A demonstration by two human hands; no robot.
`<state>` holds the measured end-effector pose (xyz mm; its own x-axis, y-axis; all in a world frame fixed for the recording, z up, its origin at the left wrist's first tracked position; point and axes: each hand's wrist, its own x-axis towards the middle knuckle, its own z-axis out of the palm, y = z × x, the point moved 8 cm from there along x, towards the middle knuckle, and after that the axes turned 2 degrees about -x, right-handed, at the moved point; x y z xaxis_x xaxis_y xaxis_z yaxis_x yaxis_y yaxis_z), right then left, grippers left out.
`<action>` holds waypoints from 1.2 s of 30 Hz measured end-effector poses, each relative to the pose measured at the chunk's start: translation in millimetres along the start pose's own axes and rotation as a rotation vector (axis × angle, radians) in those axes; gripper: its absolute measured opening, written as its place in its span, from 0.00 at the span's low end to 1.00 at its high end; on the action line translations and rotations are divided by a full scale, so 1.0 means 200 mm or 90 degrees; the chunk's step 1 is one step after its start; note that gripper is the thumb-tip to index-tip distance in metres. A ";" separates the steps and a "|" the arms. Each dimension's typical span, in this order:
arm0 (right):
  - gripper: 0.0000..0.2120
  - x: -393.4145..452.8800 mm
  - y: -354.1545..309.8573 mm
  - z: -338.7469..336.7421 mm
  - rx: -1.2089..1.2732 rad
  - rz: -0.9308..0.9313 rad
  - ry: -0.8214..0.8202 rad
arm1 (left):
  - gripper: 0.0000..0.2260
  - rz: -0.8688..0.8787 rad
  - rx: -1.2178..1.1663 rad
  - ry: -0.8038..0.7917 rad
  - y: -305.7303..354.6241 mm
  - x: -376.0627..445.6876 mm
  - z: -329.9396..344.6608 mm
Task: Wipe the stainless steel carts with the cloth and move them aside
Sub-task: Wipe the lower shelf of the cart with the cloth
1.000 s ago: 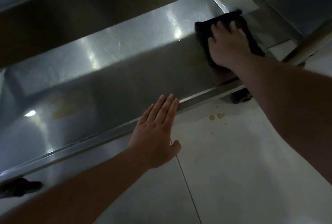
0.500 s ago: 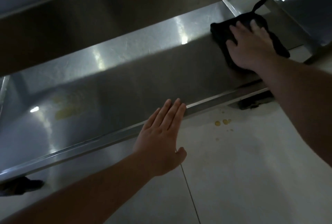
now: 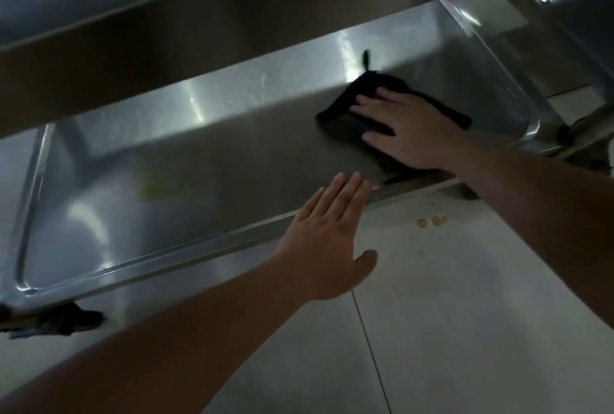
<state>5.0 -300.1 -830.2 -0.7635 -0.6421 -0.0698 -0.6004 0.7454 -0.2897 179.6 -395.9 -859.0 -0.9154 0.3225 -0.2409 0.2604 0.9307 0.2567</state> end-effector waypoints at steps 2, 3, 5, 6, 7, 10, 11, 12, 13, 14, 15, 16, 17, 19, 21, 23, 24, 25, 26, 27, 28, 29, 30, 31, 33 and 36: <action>0.29 -0.07 0.23 -0.06 -0.013 0.115 0.043 | 0.40 -0.007 -0.022 0.020 -0.01 -0.01 -0.02; 0.29 -0.08 0.31 -0.08 -0.019 0.171 0.055 | 0.39 -0.025 -0.012 0.039 -0.04 -0.03 -0.03; 0.30 -0.07 0.43 -0.10 -0.022 0.294 0.071 | 0.39 -0.081 0.008 0.071 -0.10 -0.12 -0.03; 0.31 -0.04 0.43 -0.09 -0.013 0.365 0.070 | 0.39 -0.118 0.012 0.083 -0.15 -0.20 -0.03; 0.31 0.00 0.41 -0.08 0.001 0.433 0.072 | 0.40 -0.151 0.017 0.100 -0.20 -0.29 -0.02; 0.32 0.20 0.11 0.00 0.034 0.473 0.057 | 0.41 -0.232 0.048 0.125 -0.37 -0.57 0.00; 0.31 0.30 -0.05 0.04 0.037 0.429 0.043 | 0.41 -0.250 0.055 0.114 -0.43 -0.64 0.00; 0.31 0.38 -0.23 0.08 0.034 0.373 0.028 | 0.41 -0.259 0.060 0.096 -0.48 -0.69 0.01; 0.31 0.44 -0.42 0.13 0.029 0.308 0.011 | 0.42 -0.258 0.062 0.077 -0.52 -0.72 0.02; 0.31 0.48 -0.61 0.18 0.022 0.237 -0.007 | 0.42 -0.248 0.060 0.059 -0.54 -0.74 0.02; 0.31 0.50 -0.79 0.22 0.012 0.162 -0.027 | 0.43 -0.232 0.054 0.047 -0.56 -0.74 0.02; 0.30 0.50 -0.95 0.27 0.000 0.083 -0.046 | 0.44 -0.217 0.044 0.038 -0.56 -0.73 0.03; 0.30 0.47 -1.06 0.30 -0.010 0.005 -0.062 | 0.44 -0.208 0.033 0.028 -0.57 -0.73 0.02; 0.29 0.37 -1.14 0.32 -0.018 -0.114 -0.074 | 0.44 -0.189 0.010 0.019 -0.58 -0.72 0.02; 0.28 0.28 -1.05 0.29 -0.018 -0.148 -0.048 | 0.43 -0.170 0.007 0.020 -0.63 -0.75 -0.01; 0.27 0.24 -0.85 0.23 -0.023 -0.095 0.001 | 0.42 -0.182 0.023 0.021 -0.75 -0.84 -0.03; 0.26 0.23 -0.72 0.19 -0.025 -0.037 0.024 | 0.42 -0.205 0.033 0.027 -0.84 -0.89 -0.04; 0.26 0.22 -0.60 0.15 -0.023 0.039 0.040 | 0.41 -0.243 0.037 0.039 -0.93 -0.95 -0.05; 0.27 0.22 -0.49 0.13 -0.019 0.121 0.052 | 0.41 -0.291 0.025 0.058 -1.03 -1.02 -0.07; 0.28 0.22 -0.43 0.12 -0.016 0.204 0.062 | 0.40 -0.342 -0.001 0.082 -1.14 -1.08 -0.09; 0.29 0.23 -0.40 0.12 -0.018 0.284 0.073 | 0.40 -0.384 -0.029 0.109 -1.23 -1.13 -0.10; 0.29 0.24 -0.40 0.13 -0.019 0.359 0.084 | 0.39 -0.417 -0.047 0.132 -1.31 -1.17 -0.11; 0.30 0.27 -0.43 0.16 -0.016 0.423 0.090 | 0.39 -0.442 -0.059 0.147 -1.38 -1.19 -0.12; 0.31 0.30 -0.49 0.19 -0.008 0.469 0.088 | 0.39 -0.459 -0.069 0.154 -1.42 -1.21 -0.12; 0.32 0.42 -0.68 0.26 0.010 0.483 0.067 | 0.39 -0.472 -0.082 0.164 -1.46 -1.22 -0.10; 0.31 0.64 -1.11 0.35 0.003 0.328 0.021 | 0.38 -0.468 -0.082 0.178 -1.44 -1.21 -0.09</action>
<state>57.4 -559.0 -841.7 -0.9669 -0.1858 -0.1750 -0.1433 0.9625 -0.2304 320.3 -745.7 -858.0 -0.8861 -0.4380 -0.1515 -0.4627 0.8552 0.2334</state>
